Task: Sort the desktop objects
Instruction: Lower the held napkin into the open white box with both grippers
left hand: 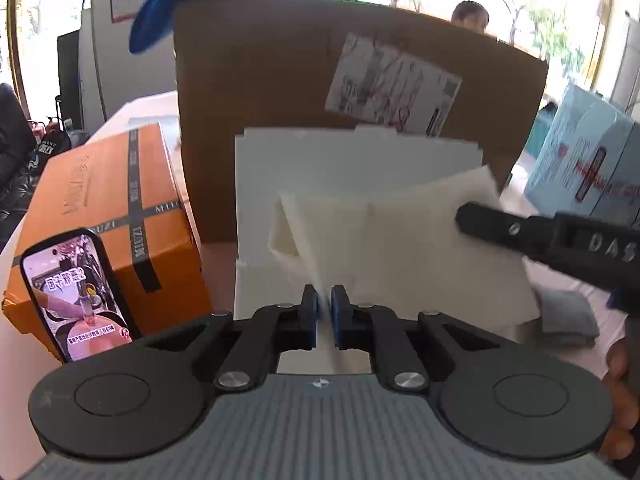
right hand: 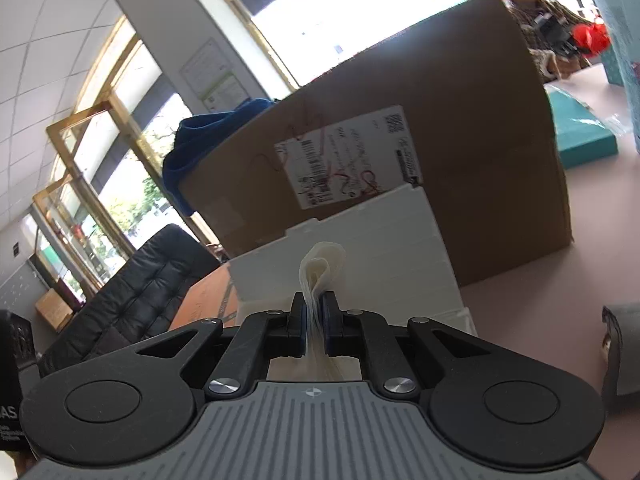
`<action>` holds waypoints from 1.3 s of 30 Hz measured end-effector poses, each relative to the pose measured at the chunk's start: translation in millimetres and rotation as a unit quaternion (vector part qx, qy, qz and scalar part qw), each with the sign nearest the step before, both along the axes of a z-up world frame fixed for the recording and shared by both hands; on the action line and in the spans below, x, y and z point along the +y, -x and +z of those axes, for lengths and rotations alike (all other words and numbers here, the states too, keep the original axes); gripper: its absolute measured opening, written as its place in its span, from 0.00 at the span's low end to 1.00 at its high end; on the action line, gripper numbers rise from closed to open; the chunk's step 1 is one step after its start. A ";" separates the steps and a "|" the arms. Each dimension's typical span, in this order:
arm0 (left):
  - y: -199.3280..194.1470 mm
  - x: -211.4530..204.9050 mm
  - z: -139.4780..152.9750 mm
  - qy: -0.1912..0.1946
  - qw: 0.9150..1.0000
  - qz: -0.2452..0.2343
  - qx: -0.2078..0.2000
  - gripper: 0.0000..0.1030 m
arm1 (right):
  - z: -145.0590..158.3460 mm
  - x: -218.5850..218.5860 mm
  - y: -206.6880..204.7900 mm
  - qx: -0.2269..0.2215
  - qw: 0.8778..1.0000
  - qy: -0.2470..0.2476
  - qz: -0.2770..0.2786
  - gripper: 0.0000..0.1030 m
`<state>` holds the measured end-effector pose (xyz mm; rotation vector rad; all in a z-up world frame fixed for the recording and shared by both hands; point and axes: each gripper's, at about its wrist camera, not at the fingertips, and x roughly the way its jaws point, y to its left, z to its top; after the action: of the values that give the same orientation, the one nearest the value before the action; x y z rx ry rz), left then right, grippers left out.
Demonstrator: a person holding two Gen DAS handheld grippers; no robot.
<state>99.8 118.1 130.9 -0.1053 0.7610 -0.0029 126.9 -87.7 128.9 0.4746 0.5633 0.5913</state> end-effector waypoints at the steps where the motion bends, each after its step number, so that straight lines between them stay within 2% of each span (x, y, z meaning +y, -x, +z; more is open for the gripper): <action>1: -3.7 1.1 -3.1 0.001 1.000 -0.001 0.007 0.07 | -2.2 -0.2 -1.1 0.007 1.000 0.000 -0.001 0.08; 8: -19.4 16.4 -17.3 0.026 0.999 0.005 0.044 0.07 | -17.7 -1.5 -8.5 0.053 0.999 0.004 -0.009 0.08; 13: -23.4 18.7 -23.8 0.024 0.998 0.006 0.054 0.07 | -28.8 -2.5 -13.8 0.087 0.996 0.006 -0.015 0.07; 15: -26.8 17.0 -28.8 0.025 0.998 0.000 0.064 0.07 | -38.8 -0.9 -35.1 0.105 0.994 0.004 -0.013 0.07; 17: -30.5 15.5 -33.7 0.025 0.997 -0.005 0.074 0.07 | -44.7 -1.1 -39.0 0.118 0.993 0.002 -0.012 0.07; 23: -41.0 16.5 -48.3 0.032 0.994 -0.005 0.101 0.07 | -49.1 -1.6 -39.7 0.125 0.992 0.014 -0.013 0.08; 29: -47.4 17.7 -58.3 0.039 0.992 -0.011 0.119 0.07 | -33.4 -10.3 -36.0 0.131 0.991 -0.016 0.002 0.08; 33: -44.1 24.6 -51.0 0.054 0.992 -0.010 0.114 0.07 | -22.0 -16.5 -33.4 0.135 0.990 -0.037 0.013 0.08; 39: -27.4 50.7 -20.1 0.109 0.991 -0.022 0.074 0.07 | -4.8 -25.9 -29.5 0.141 0.987 -0.070 0.029 0.08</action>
<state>127.2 168.7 110.8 -0.2995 0.9106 -0.1216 156.4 -113.5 124.1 0.6826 0.8115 0.6264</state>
